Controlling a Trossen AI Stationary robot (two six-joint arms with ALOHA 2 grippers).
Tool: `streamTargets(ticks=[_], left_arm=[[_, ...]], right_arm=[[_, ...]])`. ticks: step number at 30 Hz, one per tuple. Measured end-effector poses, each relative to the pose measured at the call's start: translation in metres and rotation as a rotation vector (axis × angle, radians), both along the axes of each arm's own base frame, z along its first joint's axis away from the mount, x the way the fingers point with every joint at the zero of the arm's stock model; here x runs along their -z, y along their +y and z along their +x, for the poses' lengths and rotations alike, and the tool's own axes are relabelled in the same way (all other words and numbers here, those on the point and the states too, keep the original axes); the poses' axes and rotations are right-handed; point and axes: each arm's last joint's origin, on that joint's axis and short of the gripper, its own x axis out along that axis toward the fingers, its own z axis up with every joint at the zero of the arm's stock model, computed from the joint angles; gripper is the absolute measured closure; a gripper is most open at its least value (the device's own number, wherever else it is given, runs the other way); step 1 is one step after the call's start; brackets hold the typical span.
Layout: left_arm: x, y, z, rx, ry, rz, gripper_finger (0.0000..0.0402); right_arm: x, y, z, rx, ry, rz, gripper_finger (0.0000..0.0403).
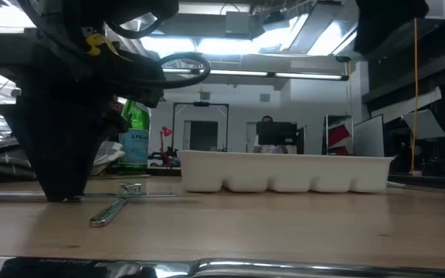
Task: Sort silverware
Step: Put the silver table knife into the silverware tray
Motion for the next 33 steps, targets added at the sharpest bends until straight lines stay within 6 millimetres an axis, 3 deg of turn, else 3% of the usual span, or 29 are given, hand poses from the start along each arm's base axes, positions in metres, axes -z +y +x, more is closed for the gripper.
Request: streamTargets(ticks=[23, 33], left_arm=[[-0.002, 0.001, -0.002, -0.002, 0.035, 0.011, 0.0288], [-0.001, 0.000, -0.001, -0.037, 0.034, 0.009, 0.0302]], right_arm=[[0.036, 0.004, 0.005, 0.011, 0.003, 0.081, 0.0283], [0.039, 0.005, 0.007, 0.006, 0.001, 0.111, 0.0283]])
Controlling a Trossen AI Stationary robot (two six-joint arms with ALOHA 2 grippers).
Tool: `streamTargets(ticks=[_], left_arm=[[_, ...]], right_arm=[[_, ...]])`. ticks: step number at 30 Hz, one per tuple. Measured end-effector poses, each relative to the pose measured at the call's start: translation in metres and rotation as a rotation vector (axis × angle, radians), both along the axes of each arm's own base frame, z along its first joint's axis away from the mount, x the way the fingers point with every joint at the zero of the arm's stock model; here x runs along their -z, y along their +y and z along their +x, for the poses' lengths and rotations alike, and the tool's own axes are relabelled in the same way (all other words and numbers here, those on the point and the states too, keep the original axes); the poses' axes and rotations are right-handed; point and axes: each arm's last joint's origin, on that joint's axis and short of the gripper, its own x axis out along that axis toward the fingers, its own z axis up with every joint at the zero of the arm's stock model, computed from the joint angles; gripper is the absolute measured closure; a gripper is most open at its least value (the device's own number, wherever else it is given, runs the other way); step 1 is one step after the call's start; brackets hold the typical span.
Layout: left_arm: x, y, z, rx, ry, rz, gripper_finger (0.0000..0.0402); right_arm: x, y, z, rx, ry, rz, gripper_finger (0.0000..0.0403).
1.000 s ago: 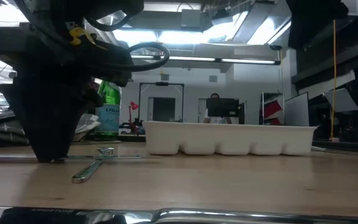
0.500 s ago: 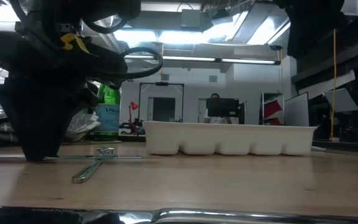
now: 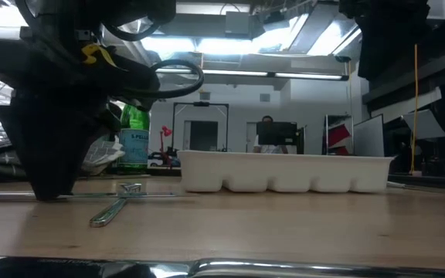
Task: Sort silverware
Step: Put the silver table knife into the silverware tray
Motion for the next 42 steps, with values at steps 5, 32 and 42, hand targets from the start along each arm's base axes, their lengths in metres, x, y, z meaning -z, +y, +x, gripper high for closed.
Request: streamTargets(ticks=[5, 32, 42], left_arm=[[0.004, 0.000, 0.001, 0.000, 0.012, 0.012, 0.0345], [-0.019, 0.011, -0.001, -0.084, -0.027, -0.039, 0.0377], [-0.046, 0.025, -0.003, -0.191, -0.075, -0.141, 0.0372]], right_arm=[[0.000, -0.001, 0.000, 0.003, -0.004, -0.017, 0.0283], [0.000, -0.001, 0.000, -0.002, -0.001, -0.033, 0.0283], [0.000, -0.003, -0.003, 0.002, 0.018, -0.070, 0.0283]])
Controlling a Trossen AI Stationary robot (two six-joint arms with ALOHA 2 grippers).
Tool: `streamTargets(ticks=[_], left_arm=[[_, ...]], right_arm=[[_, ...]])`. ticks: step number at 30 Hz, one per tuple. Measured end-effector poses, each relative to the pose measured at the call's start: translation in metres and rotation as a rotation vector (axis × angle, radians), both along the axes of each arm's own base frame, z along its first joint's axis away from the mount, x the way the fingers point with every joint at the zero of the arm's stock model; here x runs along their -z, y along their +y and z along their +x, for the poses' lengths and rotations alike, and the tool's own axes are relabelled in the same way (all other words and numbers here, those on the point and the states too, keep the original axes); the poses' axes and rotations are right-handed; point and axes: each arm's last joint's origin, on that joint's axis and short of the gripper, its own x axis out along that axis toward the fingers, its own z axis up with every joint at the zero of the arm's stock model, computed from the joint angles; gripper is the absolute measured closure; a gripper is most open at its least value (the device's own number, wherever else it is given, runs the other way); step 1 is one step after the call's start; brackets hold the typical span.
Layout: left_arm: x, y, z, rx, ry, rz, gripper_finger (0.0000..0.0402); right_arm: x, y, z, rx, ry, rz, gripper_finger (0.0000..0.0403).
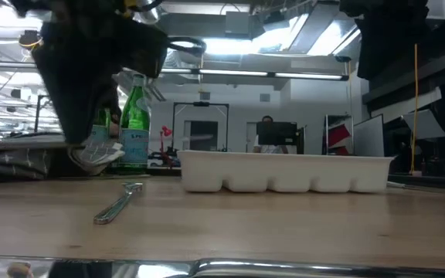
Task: Sort silverware
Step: Put the silver table knife into the silverware tray
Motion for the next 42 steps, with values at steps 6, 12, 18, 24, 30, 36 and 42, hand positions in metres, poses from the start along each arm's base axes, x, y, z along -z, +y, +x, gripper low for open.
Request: streamTargets(ticks=[6, 12, 18, 24, 30, 36, 42], left_arm=[[-0.020, 0.019, 0.010, -0.148, -0.123, -0.092, 0.0369], [-0.033, 0.045, 0.033, -0.345, -0.312, -0.193, 0.0369], [-0.042, 0.076, 0.052, -0.542, -0.478, -0.284, 0.0363], [-0.050, 0.108, 0.064, -0.793, -0.627, -0.299, 0.0361], [-0.042, 0.129, 0.076, -1.002, -0.728, -0.303, 0.0360], [-0.015, 0.133, 0.089, -1.147, -0.713, -0.337, 0.0360], [0.014, 0.136, 0.096, -1.238, -0.637, -0.336, 0.0360]], right_arm=[[0.000, -0.003, -0.002, 0.009, 0.026, -0.020, 0.0283], [0.000, -0.006, -0.005, 0.018, 0.062, -0.049, 0.0283], [0.000, -0.010, -0.016, 0.018, 0.181, -0.094, 0.0283], [-0.001, -0.014, -0.025, 0.020, 0.266, -0.146, 0.0283], [-0.004, -0.016, -0.027, -0.007, 0.255, -0.197, 0.0283], [-0.011, -0.019, -0.032, -0.033, 0.227, -0.229, 0.0283], [-0.018, -0.022, -0.039, -0.052, 0.194, -0.254, 0.0283]])
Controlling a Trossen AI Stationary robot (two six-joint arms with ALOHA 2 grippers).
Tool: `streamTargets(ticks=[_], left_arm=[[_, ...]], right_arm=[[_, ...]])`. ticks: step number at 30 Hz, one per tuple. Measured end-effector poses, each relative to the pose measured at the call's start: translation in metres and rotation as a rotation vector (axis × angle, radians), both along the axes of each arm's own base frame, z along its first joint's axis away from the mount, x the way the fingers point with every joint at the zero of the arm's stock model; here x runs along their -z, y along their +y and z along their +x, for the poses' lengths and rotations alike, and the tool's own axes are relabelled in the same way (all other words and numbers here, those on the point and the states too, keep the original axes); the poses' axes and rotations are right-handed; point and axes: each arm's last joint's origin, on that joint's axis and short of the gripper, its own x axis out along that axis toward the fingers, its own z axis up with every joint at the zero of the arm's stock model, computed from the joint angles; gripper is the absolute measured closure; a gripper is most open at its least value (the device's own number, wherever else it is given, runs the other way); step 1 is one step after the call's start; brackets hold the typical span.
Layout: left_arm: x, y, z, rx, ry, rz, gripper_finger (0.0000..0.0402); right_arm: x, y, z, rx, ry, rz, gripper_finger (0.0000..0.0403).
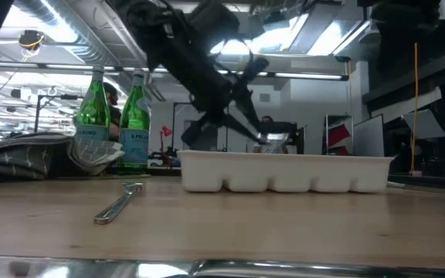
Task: Sort silverware
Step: Put the silver table knife into the silverware tray
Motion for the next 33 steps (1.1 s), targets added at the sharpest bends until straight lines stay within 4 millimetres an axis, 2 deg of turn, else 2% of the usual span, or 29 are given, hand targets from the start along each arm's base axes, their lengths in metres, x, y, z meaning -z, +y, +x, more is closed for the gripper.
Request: streamTargets(ticks=[6, 11, 16, 26, 33], left_arm=[[0.020, 0.011, 0.002, -0.058, 0.040, -0.039, 0.0360], [0.029, 0.018, 0.003, -0.108, 0.043, -0.076, 0.0360], [0.029, 0.019, 0.003, -0.076, 0.057, -0.045, 0.0352], [0.029, 0.018, 0.003, -0.059, 0.059, -0.050, 0.0311], [0.025, 0.020, 0.006, 0.002, 0.001, -0.096, 0.0306]], right_arm=[[-0.004, -0.002, -0.004, -0.018, -0.012, -0.011, 0.0283], [-0.004, -0.002, -0.004, -0.021, -0.010, -0.011, 0.0283], [-0.004, -0.002, -0.004, -0.021, -0.010, -0.011, 0.0283], [-0.004, -0.002, -0.004, -0.021, -0.010, -0.011, 0.0283], [-0.004, -0.001, -0.004, -0.049, 0.015, -0.012, 0.0283]])
